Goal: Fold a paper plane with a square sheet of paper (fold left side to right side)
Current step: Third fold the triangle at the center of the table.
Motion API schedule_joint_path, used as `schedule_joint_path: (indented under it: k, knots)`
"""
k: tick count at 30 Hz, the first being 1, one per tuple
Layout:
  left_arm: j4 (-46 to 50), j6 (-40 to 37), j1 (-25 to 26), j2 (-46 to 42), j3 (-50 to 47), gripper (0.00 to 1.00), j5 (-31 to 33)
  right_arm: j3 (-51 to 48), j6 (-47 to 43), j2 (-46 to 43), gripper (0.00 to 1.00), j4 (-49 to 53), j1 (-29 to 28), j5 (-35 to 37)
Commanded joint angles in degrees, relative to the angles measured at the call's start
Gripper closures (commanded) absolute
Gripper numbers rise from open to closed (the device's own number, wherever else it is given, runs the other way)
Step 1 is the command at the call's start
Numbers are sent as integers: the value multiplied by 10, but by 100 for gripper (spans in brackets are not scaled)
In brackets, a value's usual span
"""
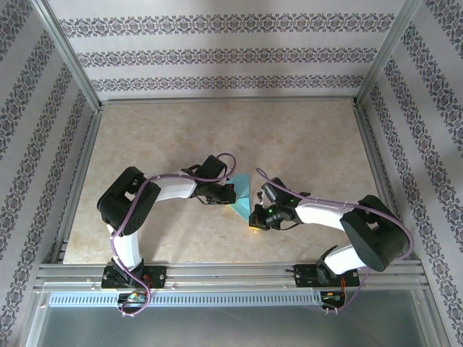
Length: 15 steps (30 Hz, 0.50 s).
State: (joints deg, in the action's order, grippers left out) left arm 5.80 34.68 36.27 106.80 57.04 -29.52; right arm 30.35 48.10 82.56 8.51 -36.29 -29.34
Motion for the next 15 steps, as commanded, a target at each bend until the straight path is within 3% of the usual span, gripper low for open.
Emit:
schedule_joint_path:
  k: [1,6,10,15]
  knots:
    - [51,-15,-3,20,0,100,42,-8,1,-24,100,62,11,6]
    - [9,20,-2,3,-1,99,-6,10,-24,-65,100,74,34,2]
    - [-41,62,-3,-17,15,88,-54,26,-76,-82,85,61,74,3]
    - [-30,61,-20,-61,27,75,-48,54,-165,-73,62,33,97,22]
